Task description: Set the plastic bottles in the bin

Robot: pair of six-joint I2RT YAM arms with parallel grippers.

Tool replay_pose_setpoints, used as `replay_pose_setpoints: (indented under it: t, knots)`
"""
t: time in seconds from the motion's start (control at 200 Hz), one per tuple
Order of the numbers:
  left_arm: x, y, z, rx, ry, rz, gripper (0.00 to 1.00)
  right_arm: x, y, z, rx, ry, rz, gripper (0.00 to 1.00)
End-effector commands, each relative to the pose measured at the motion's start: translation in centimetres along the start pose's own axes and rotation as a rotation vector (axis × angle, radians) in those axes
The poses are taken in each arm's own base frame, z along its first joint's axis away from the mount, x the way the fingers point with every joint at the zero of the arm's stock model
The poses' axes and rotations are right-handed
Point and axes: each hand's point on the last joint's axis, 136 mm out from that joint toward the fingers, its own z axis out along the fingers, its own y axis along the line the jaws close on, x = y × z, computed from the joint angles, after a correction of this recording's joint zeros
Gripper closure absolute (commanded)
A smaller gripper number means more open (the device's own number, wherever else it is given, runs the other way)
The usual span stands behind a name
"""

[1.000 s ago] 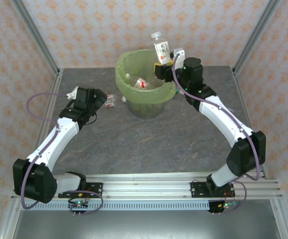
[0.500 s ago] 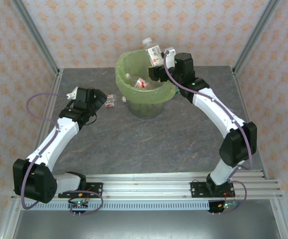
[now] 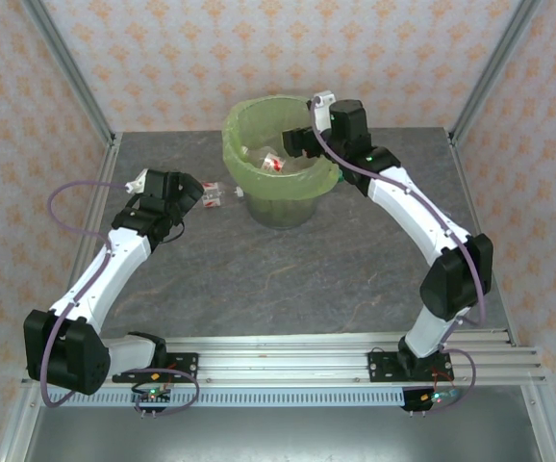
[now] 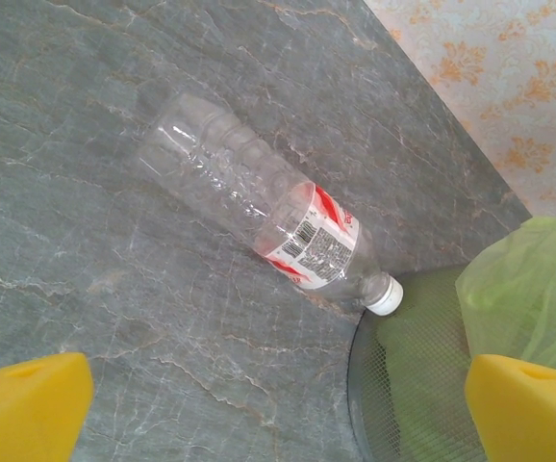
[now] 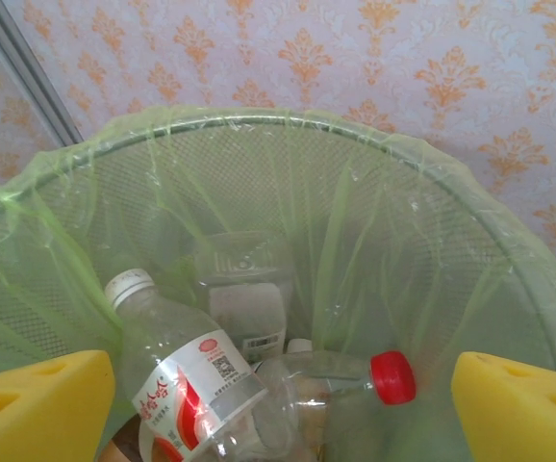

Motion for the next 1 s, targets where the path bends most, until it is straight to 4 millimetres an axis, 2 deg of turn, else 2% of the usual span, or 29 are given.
replay_pose_setpoints:
  t: [0.0, 0.24, 0.44, 0.505, 0.53, 0.57, 0.711, 0.921, 0.941, 0.996]
  knots:
    - [-0.5, 1.0, -0.1, -0.042, -0.015, 0.018, 0.00, -2.8, 0.5, -3.4, -0.005, -0.102, 0.023, 0.08]
    - [-1.8, 0.2, 0.2, -0.053, -0.019, 0.075, 0.00, -3.2, 0.2, -7.5, 0.012, -0.202, 0.068, 0.05]
    - [-2.9, -0.9, 1.7, -0.084, 0.012, 0.184, 0.00, -1.8, -1.0, -11.6, 0.070, -0.277, 0.123, 0.01]
    - [-3.2, -1.4, 2.8, -0.062, 0.040, 0.189, 0.00, -1.2, -1.3, -12.9, 0.087, -0.291, 0.126, 0.01]
    - [-3.3, -1.7, 3.2, -0.050, 0.048, 0.196, 0.00, -0.6, -1.6, -12.7, 0.101, -0.285, 0.133, 0.01]
    - [-3.5, -2.3, 4.0, -0.023, 0.066, 0.218, 0.00, -0.7, -2.0, -14.2, 0.123, -0.324, 0.150, 0.01]
    - [-4.1, -3.8, 7.3, 0.013, 0.181, 0.317, 0.00, 0.6, -3.7, -15.9, 0.207, -0.381, 0.204, 0.01]
    - [-4.1, -4.7, 12.1, 0.078, 0.373, 0.332, 0.00, 2.0, -4.7, -16.9, 0.263, -0.372, 0.230, 0.01]
    - [-3.8, -4.2, 13.2, 0.059, 0.393, 0.330, 0.00, 2.1, -4.8, -16.9, 0.266, -0.371, 0.231, 0.01]
    - [-3.9, -4.0, 14.6, 0.049, 0.410, 0.332, 0.00, 2.4, -4.9, -17.0, 0.272, -0.365, 0.233, 0.01]
